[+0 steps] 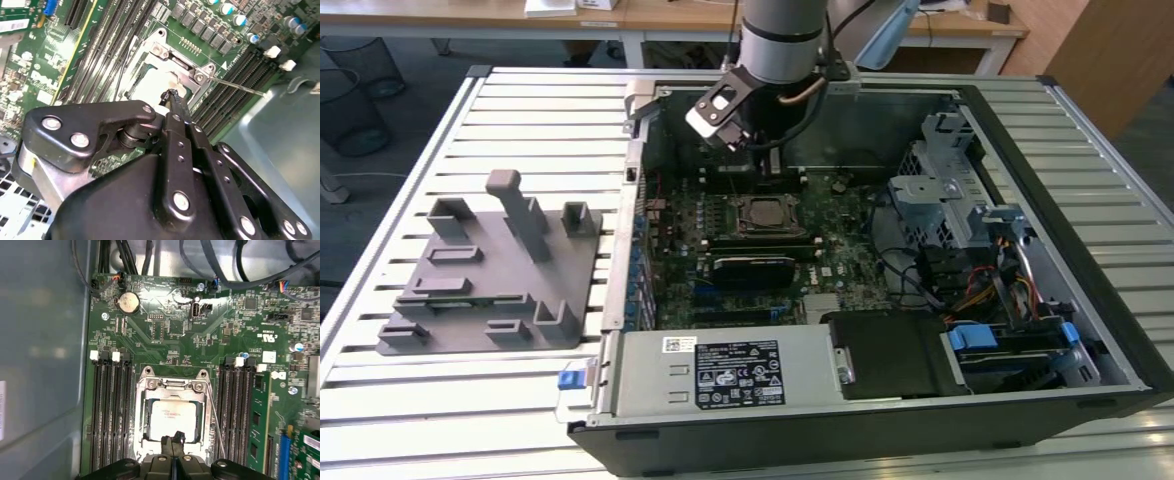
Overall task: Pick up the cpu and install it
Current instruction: 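Install the first cpu locking lever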
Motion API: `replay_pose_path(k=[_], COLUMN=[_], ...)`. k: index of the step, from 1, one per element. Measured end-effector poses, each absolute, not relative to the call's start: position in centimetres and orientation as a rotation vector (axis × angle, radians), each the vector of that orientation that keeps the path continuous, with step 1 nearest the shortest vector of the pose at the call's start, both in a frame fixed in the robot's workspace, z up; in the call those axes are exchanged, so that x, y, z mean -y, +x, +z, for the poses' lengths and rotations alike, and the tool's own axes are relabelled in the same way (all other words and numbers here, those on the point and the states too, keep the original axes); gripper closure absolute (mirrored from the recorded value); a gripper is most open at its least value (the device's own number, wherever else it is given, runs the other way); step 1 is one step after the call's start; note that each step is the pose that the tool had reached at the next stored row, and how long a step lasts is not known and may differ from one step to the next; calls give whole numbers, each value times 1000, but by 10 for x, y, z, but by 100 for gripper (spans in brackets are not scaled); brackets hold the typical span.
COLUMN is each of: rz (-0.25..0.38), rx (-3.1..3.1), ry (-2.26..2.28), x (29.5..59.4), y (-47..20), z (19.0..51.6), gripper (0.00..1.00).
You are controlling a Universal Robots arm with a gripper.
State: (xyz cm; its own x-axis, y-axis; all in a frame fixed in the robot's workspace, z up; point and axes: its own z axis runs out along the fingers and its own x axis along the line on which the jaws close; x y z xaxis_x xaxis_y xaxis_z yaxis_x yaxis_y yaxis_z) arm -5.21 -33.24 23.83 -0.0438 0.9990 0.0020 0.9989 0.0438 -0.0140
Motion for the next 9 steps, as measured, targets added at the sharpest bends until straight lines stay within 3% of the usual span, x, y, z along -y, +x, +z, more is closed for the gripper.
replay_pose_path(k=[9], rz=[17], rx=[2263], ry=[-2166], x=[332], y=[-52], z=[262], gripper=[89])
